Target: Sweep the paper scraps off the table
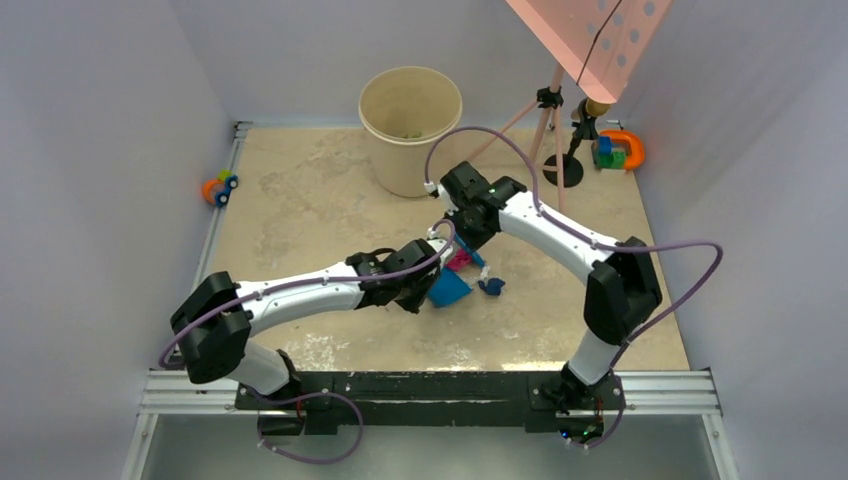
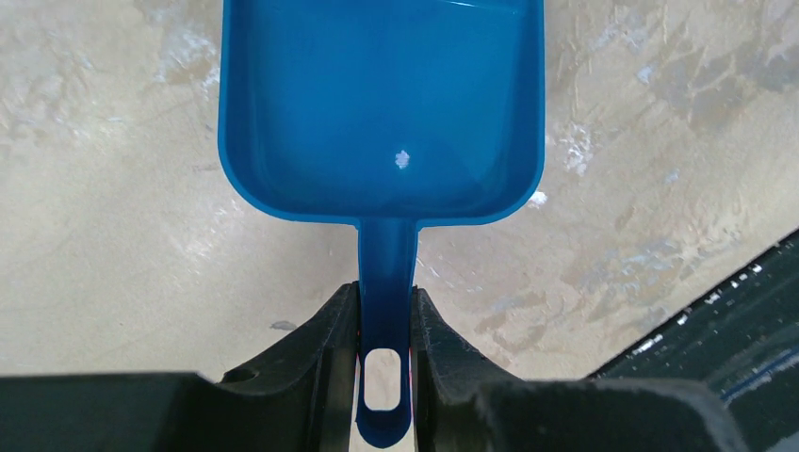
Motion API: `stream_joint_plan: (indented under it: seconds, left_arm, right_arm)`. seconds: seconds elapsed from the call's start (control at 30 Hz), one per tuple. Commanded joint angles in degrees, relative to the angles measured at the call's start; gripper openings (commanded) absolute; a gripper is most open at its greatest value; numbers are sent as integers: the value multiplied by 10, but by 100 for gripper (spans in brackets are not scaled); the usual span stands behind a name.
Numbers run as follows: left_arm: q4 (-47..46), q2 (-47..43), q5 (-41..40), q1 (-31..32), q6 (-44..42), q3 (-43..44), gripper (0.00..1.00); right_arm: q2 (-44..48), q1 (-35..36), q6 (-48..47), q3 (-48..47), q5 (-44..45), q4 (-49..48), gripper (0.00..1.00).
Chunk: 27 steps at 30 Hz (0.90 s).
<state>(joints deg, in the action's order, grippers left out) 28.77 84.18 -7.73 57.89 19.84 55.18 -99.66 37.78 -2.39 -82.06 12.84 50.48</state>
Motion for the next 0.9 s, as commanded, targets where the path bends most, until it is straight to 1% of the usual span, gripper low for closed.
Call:
stream_joint_plan:
  seconds: [0.0, 0.07, 0.1, 0.3, 0.4, 0.5, 0.7, 0.77, 0.87]
  left_arm:
    - [-73, 5, -50, 0, -28, -15, 0]
    - [-90, 11, -51, 1, -32, -20, 0]
    - [-98, 13, -50, 0, -34, -23, 0]
    - [-112, 20, -52, 1, -45, -36, 0]
    - [-118, 19, -47, 1, -47, -46, 0]
    - [-118, 17, -35, 1, -46, -52, 0]
    - [-107, -13, -19, 5, -26, -74, 0]
    - [-103, -19, -14, 10, -20, -81, 0]
    - [-90, -16, -17, 24, -15, -80, 0]
  right_arm:
    - [83, 8, -9, 8, -209, -21, 0]
    - [101, 8, -1, 12, -201, -12, 0]
    - [110, 7, 5, 13, -184, -5, 0]
    - [157, -26, 79, 29, 8, 39, 0]
    - [169, -28, 103, 46, 73, 58, 0]
    - [163, -28, 136, 61, 109, 88, 0]
    - [148, -27, 227, 46, 177, 155, 0]
    - [138, -26, 241, 49, 180, 172, 0]
    - [116, -25, 237, 59, 167, 168, 0]
